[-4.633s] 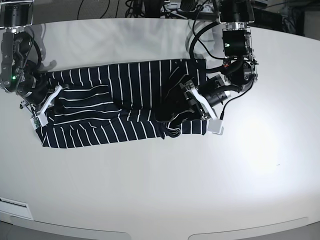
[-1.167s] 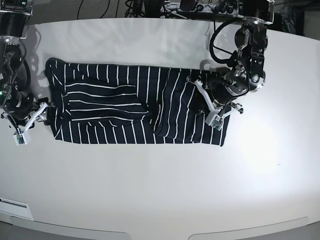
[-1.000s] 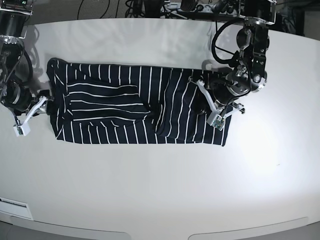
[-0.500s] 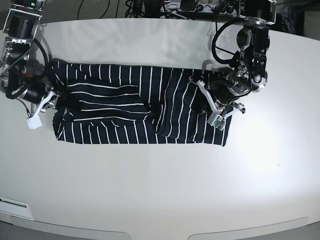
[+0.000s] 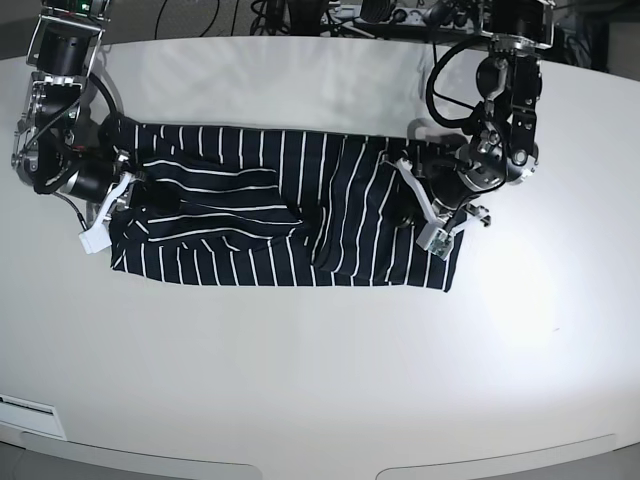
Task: Fold the T-shirt properly
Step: 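Lift the strip end with the right gripper and fold it over the stack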
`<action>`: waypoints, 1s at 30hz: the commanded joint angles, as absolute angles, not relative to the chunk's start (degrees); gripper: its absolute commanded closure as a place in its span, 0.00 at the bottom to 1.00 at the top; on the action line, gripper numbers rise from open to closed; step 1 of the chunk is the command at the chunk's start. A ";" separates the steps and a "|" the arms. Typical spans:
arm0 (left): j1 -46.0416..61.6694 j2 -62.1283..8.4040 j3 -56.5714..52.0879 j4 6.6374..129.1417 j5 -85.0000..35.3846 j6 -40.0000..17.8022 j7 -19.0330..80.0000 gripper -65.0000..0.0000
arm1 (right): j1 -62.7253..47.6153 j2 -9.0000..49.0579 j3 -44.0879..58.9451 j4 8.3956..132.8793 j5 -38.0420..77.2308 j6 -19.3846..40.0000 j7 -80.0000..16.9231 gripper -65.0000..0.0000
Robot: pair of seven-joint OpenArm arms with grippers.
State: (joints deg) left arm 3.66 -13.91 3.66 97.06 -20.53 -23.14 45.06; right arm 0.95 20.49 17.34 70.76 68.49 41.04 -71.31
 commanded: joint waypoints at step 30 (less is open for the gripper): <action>-0.05 -14.28 3.64 98.02 -29.15 -24.43 47.55 0.67 | 5.26 39.20 17.19 102.21 47.81 25.74 -65.56 1.00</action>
